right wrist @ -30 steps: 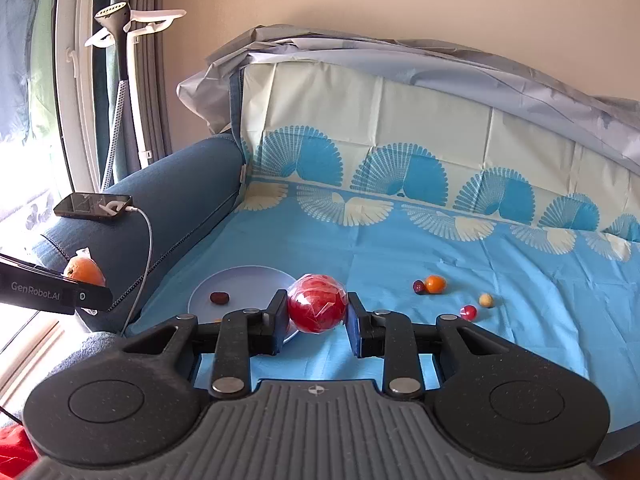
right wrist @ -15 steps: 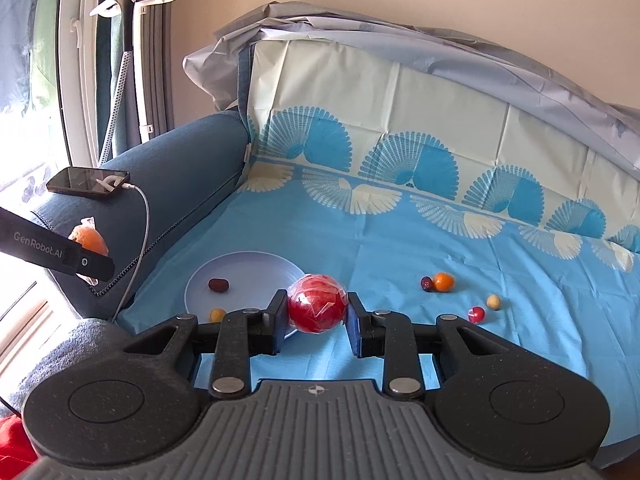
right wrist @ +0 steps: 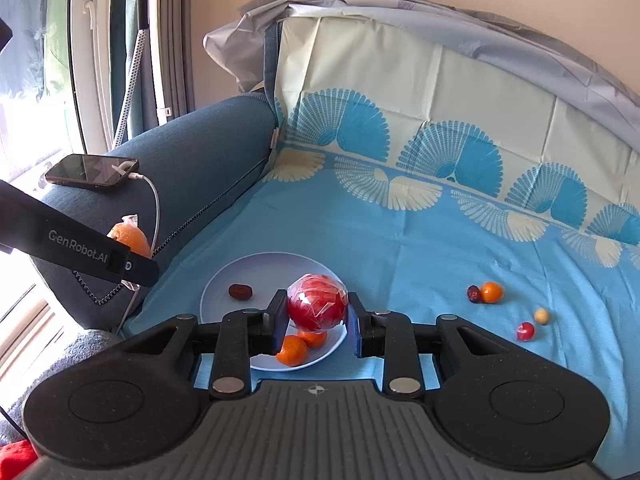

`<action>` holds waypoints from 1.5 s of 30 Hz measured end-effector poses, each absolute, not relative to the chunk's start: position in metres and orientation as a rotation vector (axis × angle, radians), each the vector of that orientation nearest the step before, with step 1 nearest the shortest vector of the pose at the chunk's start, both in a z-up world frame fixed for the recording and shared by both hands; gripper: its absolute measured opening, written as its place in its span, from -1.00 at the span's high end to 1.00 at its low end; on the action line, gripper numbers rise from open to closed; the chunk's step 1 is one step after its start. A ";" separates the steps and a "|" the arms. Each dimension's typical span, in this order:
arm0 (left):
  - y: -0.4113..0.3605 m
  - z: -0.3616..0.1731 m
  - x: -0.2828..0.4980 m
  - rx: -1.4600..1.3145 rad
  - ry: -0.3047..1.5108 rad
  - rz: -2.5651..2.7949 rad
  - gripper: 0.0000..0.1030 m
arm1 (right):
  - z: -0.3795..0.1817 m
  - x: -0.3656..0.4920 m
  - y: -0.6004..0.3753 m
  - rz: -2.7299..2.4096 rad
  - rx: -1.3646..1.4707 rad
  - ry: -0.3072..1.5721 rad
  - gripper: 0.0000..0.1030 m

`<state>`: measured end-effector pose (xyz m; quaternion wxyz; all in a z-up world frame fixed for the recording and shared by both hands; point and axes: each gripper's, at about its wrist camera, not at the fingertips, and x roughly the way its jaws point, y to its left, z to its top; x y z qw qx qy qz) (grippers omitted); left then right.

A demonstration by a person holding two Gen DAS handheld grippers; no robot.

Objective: Organize fruits
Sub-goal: 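Open the left tool over the plate while the right tool releases the red fruit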

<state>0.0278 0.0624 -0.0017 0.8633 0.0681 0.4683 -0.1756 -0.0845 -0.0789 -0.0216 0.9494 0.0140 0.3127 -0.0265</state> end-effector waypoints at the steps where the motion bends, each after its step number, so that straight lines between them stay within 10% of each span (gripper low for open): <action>1: 0.060 -0.007 0.033 0.151 0.987 -0.369 0.23 | -0.025 -0.078 -0.079 -0.050 0.031 0.643 0.39; 28: 0.005 -0.122 0.145 0.287 1.114 -0.332 0.21 | -0.134 0.050 -0.096 -0.028 0.007 0.845 0.39; 30: 0.004 -0.121 0.147 0.293 1.112 -0.322 -0.21 | -0.135 0.052 -0.094 -0.017 -0.012 0.838 0.38; 32: 0.005 -0.114 0.147 0.289 1.079 -0.294 -0.95 | -0.133 0.053 -0.094 -0.014 -0.023 0.830 0.00; 35: 0.009 -0.097 0.139 0.273 1.035 -0.300 -0.99 | -0.120 0.045 -0.096 -0.036 -0.043 0.787 -0.51; 45: 0.028 -0.066 0.082 0.265 1.124 -0.250 -0.99 | -0.076 -0.041 -0.099 -0.059 0.065 0.849 -0.81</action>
